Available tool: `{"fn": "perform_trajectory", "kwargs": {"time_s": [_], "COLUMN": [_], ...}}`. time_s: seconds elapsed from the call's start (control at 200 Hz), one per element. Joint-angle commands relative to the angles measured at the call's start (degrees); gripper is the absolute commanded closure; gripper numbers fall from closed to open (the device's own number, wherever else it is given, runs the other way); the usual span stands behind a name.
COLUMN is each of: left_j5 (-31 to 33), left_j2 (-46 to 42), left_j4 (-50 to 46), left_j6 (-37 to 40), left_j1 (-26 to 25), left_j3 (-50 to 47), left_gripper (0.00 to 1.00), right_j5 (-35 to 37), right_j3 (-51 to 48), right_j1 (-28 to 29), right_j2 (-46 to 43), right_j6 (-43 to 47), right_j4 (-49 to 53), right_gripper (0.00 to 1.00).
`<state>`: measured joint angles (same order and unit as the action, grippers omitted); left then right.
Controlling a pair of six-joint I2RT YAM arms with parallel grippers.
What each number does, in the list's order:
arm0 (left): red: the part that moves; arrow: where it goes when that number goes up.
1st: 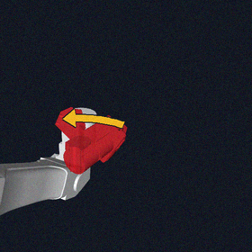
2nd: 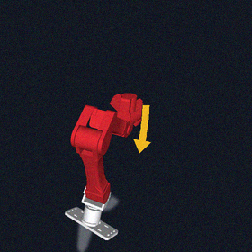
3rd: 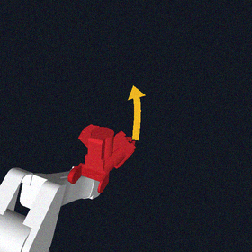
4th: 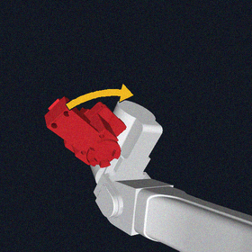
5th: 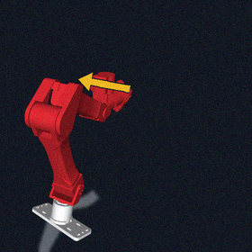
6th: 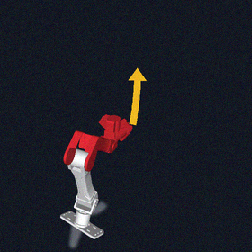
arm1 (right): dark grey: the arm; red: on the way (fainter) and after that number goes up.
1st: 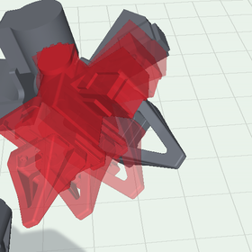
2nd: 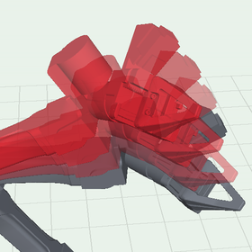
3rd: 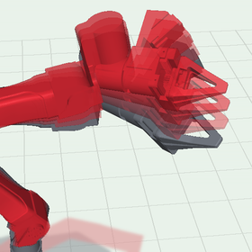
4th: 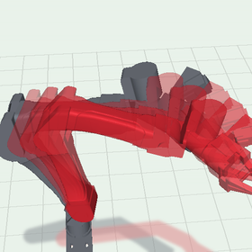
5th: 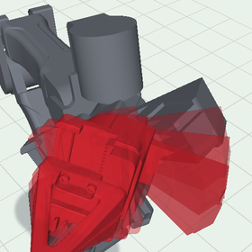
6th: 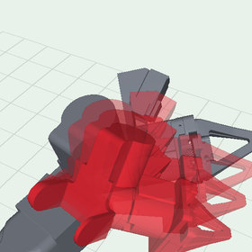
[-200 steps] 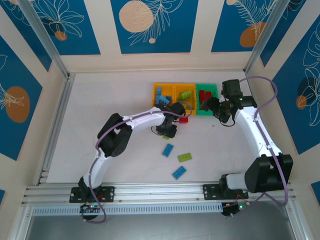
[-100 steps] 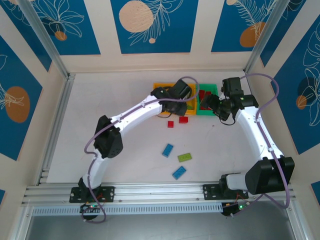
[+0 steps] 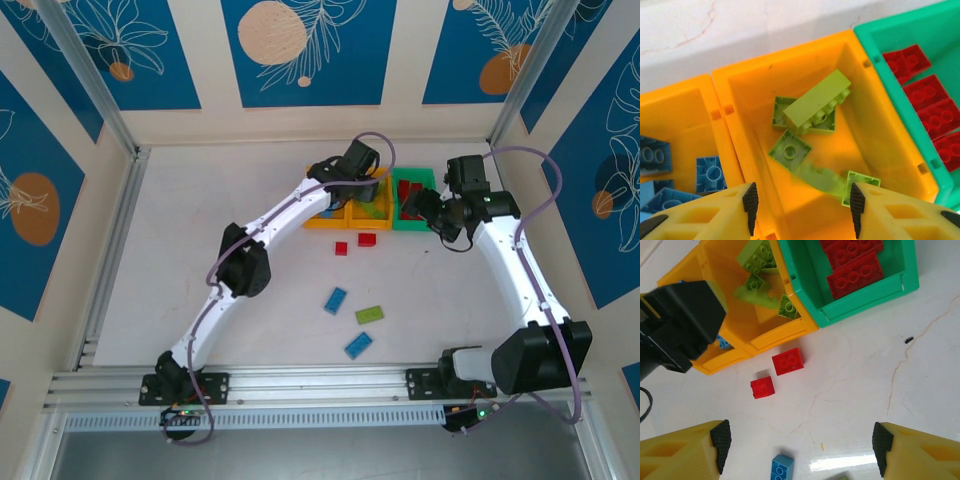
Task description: Sort the legos into containers by color
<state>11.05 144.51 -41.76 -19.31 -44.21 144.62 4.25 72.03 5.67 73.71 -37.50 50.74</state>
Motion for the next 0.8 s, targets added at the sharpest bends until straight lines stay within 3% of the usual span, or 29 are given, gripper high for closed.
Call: {"fn": "perform_trajectory", "kwargs": {"time_s": [0.0, 0.145, 0.33, 0.535, 0.795], "left_j5": [0.37, -0.10, -2.34, -5.22, -6.42], "left_j2": [-3.13, -9.80, -29.25, -50.47, -67.87], "left_j4": [0.87, -1.73, 9.22, 17.22, 17.81], "left_j6": [0.97, 0.41, 2.25, 8.12, 17.40], "left_j1": [-0.38, -0.35, -0.35, -0.34, -0.33], "left_j3": [2.34, -1.46, -26.24, -51.98, -71.66], "left_gripper": [0.47, 0.49, 0.49, 0.49, 0.45], "right_j5": [0.02, -0.30, 0.49, 3.47, 8.60], "right_j3": [1.02, 0.01, -4.02, -10.92, -17.60], "right_j1": [0.50, 1.55, 7.06, 20.90, 35.72], "right_j2": [-1.91, -1.99, -2.85, -3.84, 0.05], "right_j6": [-0.27, -0.65, -1.78, 0.30, -0.54], "right_j4": [1.73, 3.65, 7.17, 10.16, 10.98], "right_gripper": [0.22, 0.23, 0.22, 0.18, 0.07]}}
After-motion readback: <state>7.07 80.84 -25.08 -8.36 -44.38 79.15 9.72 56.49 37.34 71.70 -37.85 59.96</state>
